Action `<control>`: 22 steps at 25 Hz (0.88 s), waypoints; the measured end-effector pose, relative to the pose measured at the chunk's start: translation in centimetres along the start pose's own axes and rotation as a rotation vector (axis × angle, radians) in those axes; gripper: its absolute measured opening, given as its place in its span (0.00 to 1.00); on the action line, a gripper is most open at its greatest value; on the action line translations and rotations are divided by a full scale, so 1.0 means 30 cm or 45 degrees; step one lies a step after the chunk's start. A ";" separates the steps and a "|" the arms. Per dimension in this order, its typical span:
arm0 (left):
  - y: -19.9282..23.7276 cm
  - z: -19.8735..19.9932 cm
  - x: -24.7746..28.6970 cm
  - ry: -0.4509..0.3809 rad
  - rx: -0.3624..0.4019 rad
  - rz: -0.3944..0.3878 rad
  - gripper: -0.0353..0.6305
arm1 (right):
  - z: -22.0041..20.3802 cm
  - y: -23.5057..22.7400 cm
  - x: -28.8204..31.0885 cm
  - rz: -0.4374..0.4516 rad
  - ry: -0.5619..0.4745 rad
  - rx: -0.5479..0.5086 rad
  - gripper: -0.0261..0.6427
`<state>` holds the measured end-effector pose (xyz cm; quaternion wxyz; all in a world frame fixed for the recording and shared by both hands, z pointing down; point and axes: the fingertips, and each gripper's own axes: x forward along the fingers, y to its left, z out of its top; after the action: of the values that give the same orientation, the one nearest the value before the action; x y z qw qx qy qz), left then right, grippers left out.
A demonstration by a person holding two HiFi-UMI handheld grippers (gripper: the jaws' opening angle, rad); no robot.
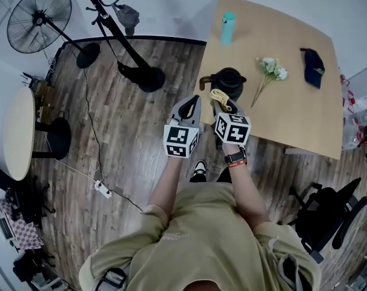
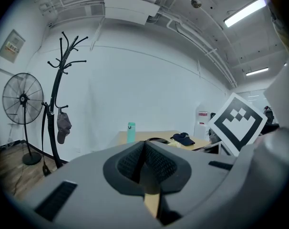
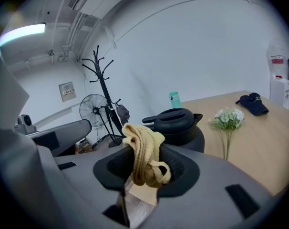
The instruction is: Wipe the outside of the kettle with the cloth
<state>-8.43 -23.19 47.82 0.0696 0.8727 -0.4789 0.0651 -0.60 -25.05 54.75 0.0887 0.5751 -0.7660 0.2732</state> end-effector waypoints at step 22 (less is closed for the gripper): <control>0.099 -0.036 0.005 0.006 -0.004 0.057 0.09 | -0.041 0.015 0.236 -0.131 0.089 0.197 0.25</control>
<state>-10.92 -24.70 49.09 0.0707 0.8615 -0.4982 0.0679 -3.52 -30.21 58.82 0.0845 0.6089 -0.7086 0.3464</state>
